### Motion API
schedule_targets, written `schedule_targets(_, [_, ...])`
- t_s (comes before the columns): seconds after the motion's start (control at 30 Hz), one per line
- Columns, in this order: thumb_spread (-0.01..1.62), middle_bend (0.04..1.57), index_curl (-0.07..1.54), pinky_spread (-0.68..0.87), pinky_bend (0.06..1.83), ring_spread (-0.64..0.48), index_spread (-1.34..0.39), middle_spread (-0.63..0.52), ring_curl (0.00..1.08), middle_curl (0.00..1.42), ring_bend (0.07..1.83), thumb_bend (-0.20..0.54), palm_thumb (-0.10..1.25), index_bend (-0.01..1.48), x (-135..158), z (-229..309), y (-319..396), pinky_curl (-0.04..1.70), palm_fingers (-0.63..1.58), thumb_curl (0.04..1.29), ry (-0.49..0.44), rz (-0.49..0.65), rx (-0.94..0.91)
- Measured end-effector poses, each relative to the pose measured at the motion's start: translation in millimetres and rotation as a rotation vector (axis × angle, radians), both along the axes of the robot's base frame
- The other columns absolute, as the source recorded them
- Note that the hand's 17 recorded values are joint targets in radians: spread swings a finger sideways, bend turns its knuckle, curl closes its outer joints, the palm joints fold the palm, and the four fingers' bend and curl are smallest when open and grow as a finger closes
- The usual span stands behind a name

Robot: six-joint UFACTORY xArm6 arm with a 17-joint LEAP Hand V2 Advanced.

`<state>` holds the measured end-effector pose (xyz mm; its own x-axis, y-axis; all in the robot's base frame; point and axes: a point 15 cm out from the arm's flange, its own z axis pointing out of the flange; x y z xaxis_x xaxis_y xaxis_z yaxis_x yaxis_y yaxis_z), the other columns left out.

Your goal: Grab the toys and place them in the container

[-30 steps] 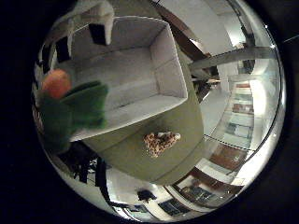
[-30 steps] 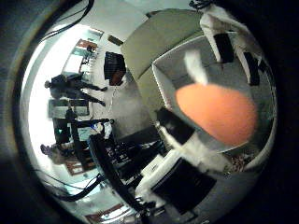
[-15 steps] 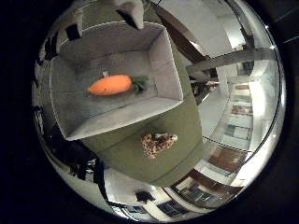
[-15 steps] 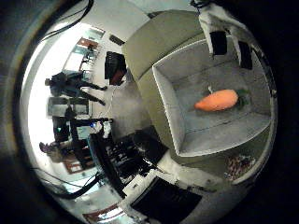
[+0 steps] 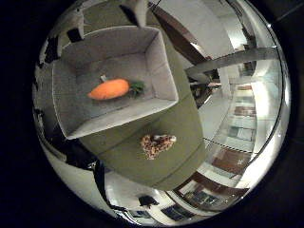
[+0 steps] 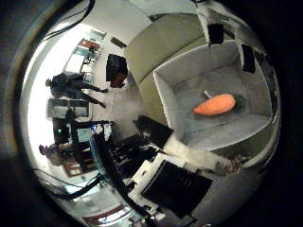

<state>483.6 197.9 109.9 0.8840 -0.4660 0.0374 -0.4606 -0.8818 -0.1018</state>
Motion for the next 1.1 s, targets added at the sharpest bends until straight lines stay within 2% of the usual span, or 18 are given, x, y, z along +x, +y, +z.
schedule_targets(0.1, [1.01, 0.83, 0.61, 0.36, 0.79, -0.02, -0.26, -0.02, 0.59, 0.68, 1.13, -0.019, 0.37, 0.36, 0.4, 27.0, -8.6, 0.95, 0.74, 0.28, -0.019, 0.014, 0.007])
schedule_targets(0.17, [1.02, 0.81, 0.62, 0.16, 0.84, -0.1, -0.3, -0.06, 0.58, 0.68, 1.12, -0.02, 0.39, 0.34, 3.3, 44.9, -19.0, 0.98, 0.76, 0.28, -0.04, 0.013, 0.012])
schedule_targets(0.4, [1.04, 0.77, 0.63, -0.26, 0.86, -0.21, -0.39, -0.11, 0.57, 0.69, 1.11, -0.024, 0.41, 0.29, 3.4, 90.9, -59.7, 0.93, 0.79, 0.28, -0.073, -0.008, 0.016])
schedule_targets(0.57, [1.05, 0.75, 0.63, -0.4, 0.86, -0.25, -0.43, -0.12, 0.56, 0.7, 1.09, -0.024, 0.41, 0.25, 7.9, 120.0, -97.5, 0.87, 0.8, 0.28, -0.106, -0.038, 0.017])
schedule_targets(0.7, [1.05, 0.74, 0.64, -0.45, 0.86, -0.26, -0.44, -0.12, 0.56, 0.71, 1.08, -0.024, 0.41, 0.23, 4.7, 129.0, -128.9, 0.85, 0.81, 0.28, -0.094, -0.062, 0.016])
schedule_targets(0.9, [1.05, 0.72, 0.64, -0.49, 0.86, -0.26, -0.47, -0.13, 0.56, 0.73, 1.06, -0.025, 0.41, 0.19, 10.9, 141.7, -193.9, 0.82, 0.81, 0.28, -0.114, -0.141, 0.006])
schedule_targets(1.07, [1.05, 0.77, 0.62, -0.48, 0.84, -0.27, -0.48, -0.13, 0.57, 0.75, 1.06, -0.025, 0.41, 0.17, 13.7, 137.0, -221.5, 0.81, 0.74, 0.28, -0.11, -0.134, -0.009])
schedule_targets(1.1, [1.05, 0.74, 0.61, -0.47, 0.84, -0.27, -0.48, -0.16, 0.58, 0.74, 1.07, -0.025, 0.41, 0.18, 14.4, 132.6, -228.1, 0.81, 0.69, 0.28, -0.105, -0.136, -0.012])
